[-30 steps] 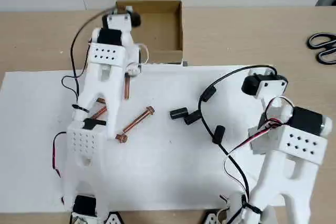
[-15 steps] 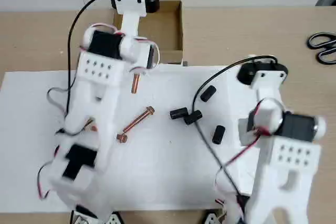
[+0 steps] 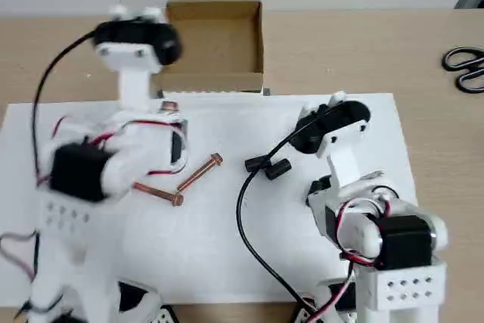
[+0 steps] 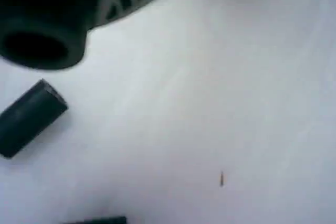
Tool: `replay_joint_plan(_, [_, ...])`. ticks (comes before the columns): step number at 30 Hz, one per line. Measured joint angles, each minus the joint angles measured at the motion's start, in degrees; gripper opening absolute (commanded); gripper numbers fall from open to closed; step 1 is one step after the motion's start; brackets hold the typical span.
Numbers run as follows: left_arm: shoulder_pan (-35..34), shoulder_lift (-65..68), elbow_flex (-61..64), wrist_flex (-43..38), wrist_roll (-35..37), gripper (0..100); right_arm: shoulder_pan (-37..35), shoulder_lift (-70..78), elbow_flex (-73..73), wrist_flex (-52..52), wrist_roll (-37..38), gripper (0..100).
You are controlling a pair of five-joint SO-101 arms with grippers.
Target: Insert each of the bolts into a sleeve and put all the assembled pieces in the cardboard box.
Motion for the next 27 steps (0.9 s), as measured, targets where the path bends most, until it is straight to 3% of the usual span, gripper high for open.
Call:
replay_joint_plan(8, [-0.35, -22.77, 25.67, -18.46, 1.05, 1, -1.85, 0.0, 6.77, -14.15, -0.35, 0.3])
replay_joint_plan(16, [-0.35, -48.53, 54.51, -36.75, -0.88, 1, -9.49, -8.53, 16.44, -23.65, -10.11, 0.3])
replay_joint_plan(27, [-0.35, -68.48, 73.14, -41.14, -1.05, 1, -19.96, -24.35, 37.71, -39.74, -10.99, 0.3])
